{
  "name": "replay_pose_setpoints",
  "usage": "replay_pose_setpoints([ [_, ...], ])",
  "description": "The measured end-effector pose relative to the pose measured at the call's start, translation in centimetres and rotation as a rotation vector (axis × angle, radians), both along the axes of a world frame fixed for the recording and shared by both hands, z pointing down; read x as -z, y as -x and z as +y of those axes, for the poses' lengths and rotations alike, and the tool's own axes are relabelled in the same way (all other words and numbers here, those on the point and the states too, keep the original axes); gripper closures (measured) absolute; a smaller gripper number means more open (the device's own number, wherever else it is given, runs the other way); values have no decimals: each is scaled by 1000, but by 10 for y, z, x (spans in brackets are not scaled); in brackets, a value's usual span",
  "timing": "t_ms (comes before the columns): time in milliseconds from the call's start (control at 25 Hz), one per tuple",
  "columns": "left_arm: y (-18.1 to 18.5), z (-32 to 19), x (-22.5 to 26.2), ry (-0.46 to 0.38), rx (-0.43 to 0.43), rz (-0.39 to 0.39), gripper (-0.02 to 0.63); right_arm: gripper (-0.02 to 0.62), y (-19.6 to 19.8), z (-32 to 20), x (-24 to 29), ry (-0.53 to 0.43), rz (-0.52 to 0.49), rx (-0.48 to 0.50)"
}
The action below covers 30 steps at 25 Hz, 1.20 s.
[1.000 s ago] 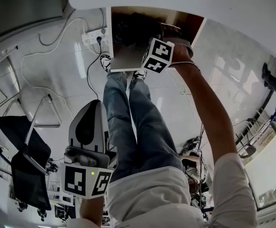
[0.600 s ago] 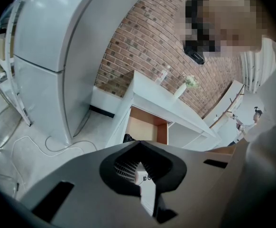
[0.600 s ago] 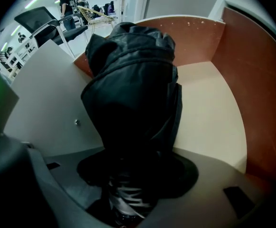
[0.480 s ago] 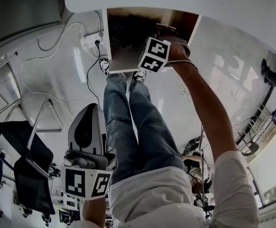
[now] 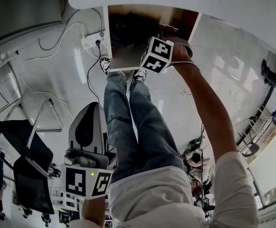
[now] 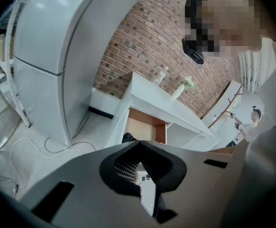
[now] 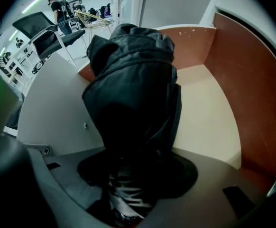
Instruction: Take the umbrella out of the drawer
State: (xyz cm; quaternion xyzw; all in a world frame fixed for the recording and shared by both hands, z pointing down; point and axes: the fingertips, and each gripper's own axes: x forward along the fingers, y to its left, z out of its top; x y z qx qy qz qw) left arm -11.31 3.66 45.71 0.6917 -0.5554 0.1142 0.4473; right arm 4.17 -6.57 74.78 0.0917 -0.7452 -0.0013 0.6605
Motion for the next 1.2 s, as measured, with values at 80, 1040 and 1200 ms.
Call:
replay_pose_setpoints([
  [80,1,1,1,-5,0,-1,589,345,1,0,3,0,-1,-5],
  [1040,-4,11,18,-41,-4,-13,589,345,0,2,32,-27,-37,-42],
  [1200,-3,10,19,-45,-2,-13,589,345,1,0,35,-36,-39,-45],
])
